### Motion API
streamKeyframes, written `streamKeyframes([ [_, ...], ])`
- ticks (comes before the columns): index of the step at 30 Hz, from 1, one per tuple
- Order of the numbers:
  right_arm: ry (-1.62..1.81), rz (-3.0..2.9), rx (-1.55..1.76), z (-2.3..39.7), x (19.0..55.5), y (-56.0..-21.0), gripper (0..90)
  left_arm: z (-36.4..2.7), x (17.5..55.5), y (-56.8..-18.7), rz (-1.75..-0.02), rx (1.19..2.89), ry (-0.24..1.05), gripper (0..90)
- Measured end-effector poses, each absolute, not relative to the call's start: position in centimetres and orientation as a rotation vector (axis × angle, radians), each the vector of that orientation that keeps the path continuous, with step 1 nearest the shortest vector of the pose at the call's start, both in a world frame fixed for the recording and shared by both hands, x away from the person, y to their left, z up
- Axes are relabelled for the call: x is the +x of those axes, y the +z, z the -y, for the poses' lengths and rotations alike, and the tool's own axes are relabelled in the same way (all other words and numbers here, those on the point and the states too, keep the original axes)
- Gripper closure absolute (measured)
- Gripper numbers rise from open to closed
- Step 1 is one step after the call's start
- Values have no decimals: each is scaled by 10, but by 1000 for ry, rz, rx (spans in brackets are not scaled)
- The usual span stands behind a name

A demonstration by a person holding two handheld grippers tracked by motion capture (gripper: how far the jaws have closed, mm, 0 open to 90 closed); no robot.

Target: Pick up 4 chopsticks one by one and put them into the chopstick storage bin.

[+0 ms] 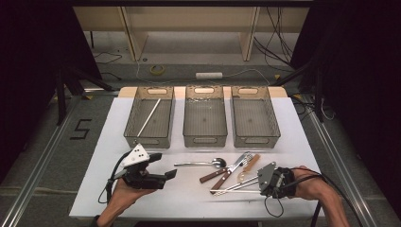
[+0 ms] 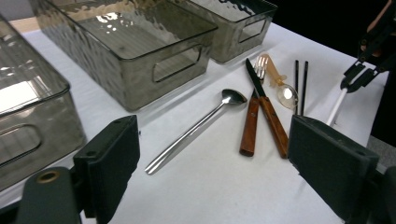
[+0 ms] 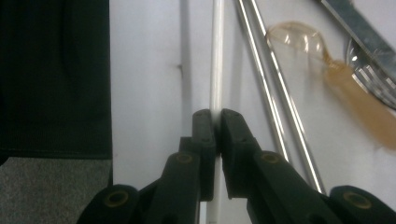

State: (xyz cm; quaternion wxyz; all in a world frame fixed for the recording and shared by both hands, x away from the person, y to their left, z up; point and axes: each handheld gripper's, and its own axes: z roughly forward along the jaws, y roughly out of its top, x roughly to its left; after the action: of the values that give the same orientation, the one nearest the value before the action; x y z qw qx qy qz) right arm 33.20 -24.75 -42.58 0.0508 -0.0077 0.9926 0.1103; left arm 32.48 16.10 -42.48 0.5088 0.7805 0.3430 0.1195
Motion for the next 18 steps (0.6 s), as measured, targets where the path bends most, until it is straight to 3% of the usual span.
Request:
streamKeyframes([
  [18,369,-2984,-123,206,336,-408,854,-124,322,-424,-697,2020,217,171],
])
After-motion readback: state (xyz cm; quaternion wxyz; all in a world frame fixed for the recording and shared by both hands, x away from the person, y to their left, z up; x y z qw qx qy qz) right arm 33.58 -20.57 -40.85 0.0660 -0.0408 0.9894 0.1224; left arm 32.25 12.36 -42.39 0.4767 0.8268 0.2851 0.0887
